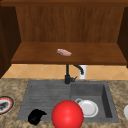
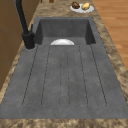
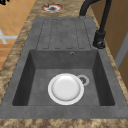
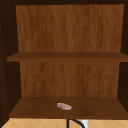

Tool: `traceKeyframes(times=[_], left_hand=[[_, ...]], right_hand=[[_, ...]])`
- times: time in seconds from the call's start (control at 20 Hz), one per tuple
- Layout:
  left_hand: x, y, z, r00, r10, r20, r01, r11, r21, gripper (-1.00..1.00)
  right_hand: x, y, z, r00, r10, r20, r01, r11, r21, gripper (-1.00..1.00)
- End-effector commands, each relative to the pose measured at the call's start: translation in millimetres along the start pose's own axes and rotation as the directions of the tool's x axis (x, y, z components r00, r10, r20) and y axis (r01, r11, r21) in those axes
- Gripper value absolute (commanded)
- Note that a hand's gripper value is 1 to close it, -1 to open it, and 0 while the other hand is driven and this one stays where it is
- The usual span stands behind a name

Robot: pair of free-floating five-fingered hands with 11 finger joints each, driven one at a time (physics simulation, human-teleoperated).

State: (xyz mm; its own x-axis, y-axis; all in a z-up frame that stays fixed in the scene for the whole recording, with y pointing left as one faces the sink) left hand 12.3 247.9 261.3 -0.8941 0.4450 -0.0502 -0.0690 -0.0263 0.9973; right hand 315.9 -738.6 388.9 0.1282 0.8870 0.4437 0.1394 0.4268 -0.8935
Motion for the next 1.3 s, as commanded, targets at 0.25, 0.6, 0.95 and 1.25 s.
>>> traceKeyframes(times=[0.25,0.6,0.95,1.25], left_hand=[[0,0,0,1.0,0.0,0.0,0.0,1.0,0.0,0.0],[0,0,0,1.0,0.0,0.0,0.0,1.0,0.0,0.0],[0,0,0,1.0,0.0,0.0,0.0,1.0,0.0,0.0],[0,0,0,1.0,0.0,0.0,0.0,1.0,0.0,0.0]], right_hand=[[18,-59,27,0.998,-0.048,-0.038,0.049,0.998,0.042,-1.0],[38,-75,61,0.995,0.042,-0.09,-0.025,0.984,0.179,-1.0],[72,-65,75,0.987,0.077,-0.139,-0.054,0.985,0.167,-1.0],[104,-51,89,0.986,0.077,-0.15,-0.059,0.991,0.12,-1.0]])
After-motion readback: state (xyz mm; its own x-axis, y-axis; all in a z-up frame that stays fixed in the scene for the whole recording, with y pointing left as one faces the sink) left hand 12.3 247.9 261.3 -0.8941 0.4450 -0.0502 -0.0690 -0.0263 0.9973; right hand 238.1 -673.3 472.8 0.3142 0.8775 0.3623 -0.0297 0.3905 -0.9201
